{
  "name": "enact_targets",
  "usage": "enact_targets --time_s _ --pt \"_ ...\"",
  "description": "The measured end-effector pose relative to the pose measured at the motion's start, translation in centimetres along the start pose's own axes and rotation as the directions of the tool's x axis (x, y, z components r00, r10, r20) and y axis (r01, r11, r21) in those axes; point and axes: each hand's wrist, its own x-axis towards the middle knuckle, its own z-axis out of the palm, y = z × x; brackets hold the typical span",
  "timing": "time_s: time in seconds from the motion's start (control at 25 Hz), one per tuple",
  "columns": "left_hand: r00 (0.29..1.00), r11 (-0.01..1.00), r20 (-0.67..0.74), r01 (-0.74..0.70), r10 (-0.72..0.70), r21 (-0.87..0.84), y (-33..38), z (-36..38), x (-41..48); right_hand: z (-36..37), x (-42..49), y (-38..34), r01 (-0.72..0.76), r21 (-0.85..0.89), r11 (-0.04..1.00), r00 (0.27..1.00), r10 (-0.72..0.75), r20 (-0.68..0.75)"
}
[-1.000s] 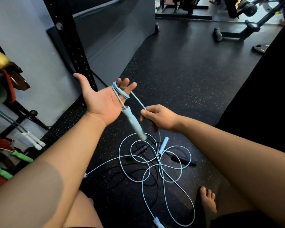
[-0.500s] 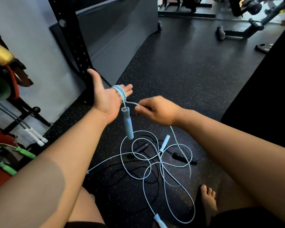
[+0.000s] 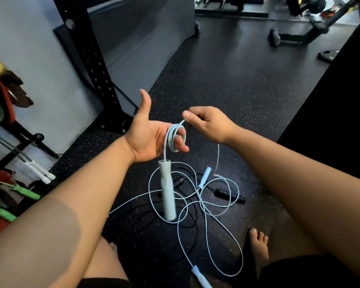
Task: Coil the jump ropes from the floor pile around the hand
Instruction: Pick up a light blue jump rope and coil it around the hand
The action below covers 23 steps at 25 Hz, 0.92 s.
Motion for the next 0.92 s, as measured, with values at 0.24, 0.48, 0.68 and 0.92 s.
enact_targets --time_s 0.24,0.48,0.68,0.92 --pt "0.97 0.896 -0.111 -0.242 0.216 -0.373 0.6 0.3 -0.3 4.1 -0.2 0.2 -0.231 0.302 0.925 0.973 0.221 0.067" --pt "0.816 0.586 -0.406 -0.578 0.411 -0.569 2.2 -1.5 -0.9 5.7 -1.9 0.7 -0.396 0.165 0.903 0.837 0.281 0.469" --pt "0.741 0.577 -0.551 -0.659 0.385 -0.483 2.5 -2.3 -0.9 4.3 -1.4 -1.8 -0.162 -0.069 0.984 0.859 0.175 0.482" --pt "0.82 0.941 -0.51 -0.335 0.262 -0.056 0.6 -1.7 0.7 2.7 -0.9 -4.2 0.132 -0.174 0.976 0.919 -0.054 0.391"
